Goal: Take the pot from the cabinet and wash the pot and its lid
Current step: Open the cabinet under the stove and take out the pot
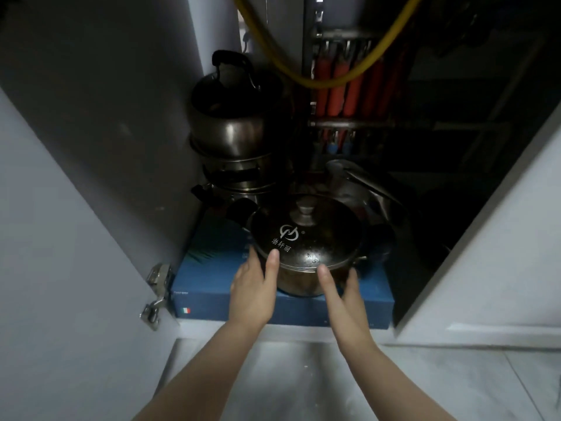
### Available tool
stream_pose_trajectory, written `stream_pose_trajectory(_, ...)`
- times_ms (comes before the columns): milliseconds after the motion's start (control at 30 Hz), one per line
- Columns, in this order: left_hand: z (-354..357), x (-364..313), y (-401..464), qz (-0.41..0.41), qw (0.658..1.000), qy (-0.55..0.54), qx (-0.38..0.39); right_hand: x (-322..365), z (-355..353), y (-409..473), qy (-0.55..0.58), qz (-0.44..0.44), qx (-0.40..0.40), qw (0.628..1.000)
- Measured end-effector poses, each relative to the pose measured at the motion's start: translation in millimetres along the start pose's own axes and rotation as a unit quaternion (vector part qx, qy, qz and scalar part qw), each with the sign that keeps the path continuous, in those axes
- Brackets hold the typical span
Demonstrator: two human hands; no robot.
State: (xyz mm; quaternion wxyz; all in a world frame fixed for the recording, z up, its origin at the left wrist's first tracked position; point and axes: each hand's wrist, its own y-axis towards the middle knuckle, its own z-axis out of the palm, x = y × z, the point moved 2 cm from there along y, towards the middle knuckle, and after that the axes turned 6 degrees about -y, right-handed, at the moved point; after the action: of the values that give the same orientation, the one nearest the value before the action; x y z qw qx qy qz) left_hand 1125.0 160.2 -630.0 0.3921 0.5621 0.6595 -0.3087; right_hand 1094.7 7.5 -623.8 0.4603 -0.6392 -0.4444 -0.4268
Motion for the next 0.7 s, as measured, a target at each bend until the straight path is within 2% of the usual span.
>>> stream_pose_trajectory(100,-0.5,-0.9,-0.5,-0.015,0.996,-0.082,0.021,1.7,-3.0,7.6,0.019,0.012,-0.001,1.0)
stream_pose_trajectory(200,-1.5,-8.3,3.4,-0.064,0.983,-0.171,0.026,6.6,-5.2,11.0,0.075,0.016,0.017,0.997)
stream_pose_trajectory(433,4.5,-4.3,21.6,-0.164,0.923,-0.346,0.032,8.1,2.7,12.3,0.177,0.015,0.031,0.984)
stream_pose_trajectory(533,6.9,-8.5,18.4,-0.161,0.902,-0.399,0.044,6.4,5.6,13.4,0.183,0.014,0.019,0.983)
stream_pose_trajectory(700,7.8,-8.3,10.9,-0.133,0.899,-0.414,0.046,4.2,8.4,11.6,0.196,-0.001,0.023,0.98)
